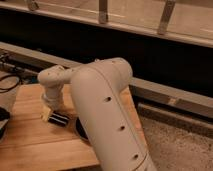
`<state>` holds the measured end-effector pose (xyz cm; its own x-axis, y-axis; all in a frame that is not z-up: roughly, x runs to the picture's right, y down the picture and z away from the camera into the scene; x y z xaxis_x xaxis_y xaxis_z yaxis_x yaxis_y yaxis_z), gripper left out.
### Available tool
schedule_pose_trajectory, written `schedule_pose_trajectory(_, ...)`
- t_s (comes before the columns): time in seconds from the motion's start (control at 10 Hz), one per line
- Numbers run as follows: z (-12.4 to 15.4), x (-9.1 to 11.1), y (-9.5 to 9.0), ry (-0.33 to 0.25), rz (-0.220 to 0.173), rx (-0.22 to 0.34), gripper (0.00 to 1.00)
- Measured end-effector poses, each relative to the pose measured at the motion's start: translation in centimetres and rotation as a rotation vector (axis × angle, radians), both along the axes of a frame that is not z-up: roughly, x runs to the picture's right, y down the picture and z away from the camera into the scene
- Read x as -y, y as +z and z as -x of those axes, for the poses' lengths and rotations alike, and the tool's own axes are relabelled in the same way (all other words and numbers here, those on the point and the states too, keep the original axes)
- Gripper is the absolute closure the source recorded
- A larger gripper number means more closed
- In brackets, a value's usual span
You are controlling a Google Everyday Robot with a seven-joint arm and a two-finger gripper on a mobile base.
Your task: Place the eraser in the ceramic cup
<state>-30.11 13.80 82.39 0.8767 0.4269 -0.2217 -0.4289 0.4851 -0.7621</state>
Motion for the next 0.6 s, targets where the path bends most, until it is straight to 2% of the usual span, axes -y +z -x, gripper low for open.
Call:
schedule_pose_trajectory(0.4,2.6,0.1,0.7,-0.024,0.003,0.049,0.2)
schedule_pose_trajectory(0.6,4.0,-0.3,1.2,-0.042,0.019,0.077,0.2)
